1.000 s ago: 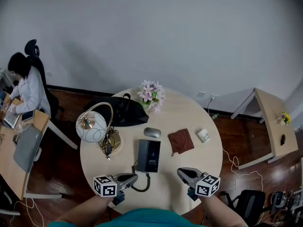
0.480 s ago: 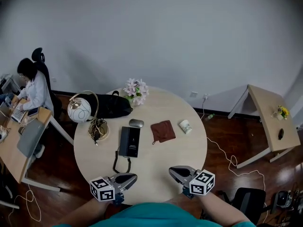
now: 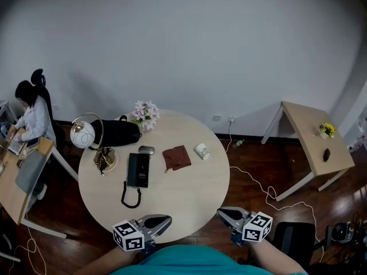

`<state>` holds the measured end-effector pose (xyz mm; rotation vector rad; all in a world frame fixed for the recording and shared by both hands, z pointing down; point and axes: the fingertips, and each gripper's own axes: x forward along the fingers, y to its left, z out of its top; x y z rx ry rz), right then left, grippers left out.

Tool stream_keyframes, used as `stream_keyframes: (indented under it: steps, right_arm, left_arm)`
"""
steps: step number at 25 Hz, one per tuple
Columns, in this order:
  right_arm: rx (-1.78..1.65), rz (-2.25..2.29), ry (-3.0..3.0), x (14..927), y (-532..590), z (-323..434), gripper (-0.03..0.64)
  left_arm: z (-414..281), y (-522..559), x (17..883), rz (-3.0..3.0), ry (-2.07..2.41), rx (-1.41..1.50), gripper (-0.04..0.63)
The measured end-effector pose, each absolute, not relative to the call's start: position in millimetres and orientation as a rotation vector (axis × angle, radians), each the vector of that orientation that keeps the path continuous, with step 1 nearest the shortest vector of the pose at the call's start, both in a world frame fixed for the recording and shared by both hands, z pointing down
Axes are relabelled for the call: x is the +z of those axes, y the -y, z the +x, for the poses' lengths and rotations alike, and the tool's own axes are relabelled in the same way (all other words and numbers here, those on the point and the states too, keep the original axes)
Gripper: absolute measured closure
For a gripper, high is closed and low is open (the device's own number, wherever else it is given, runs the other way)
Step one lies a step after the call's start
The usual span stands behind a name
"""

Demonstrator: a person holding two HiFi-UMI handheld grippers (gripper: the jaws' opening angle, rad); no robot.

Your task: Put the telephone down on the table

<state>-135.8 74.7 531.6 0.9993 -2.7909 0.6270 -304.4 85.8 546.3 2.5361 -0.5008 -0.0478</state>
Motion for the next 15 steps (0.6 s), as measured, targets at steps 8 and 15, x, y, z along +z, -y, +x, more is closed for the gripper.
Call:
stream_keyframes:
  steps: [8, 15]
  right_arm:
    - [0.602, 1.307, 2.725, 519, -103, -64, 0.615]
    - [0.586, 1.365, 2.715, 522, -119, 42, 0.615]
  left_arm:
    - [-256, -96, 537, 2.593, 0.326, 0.024, 0.594]
    - [-154, -101, 529, 2.663, 0.279, 0.084, 0.594]
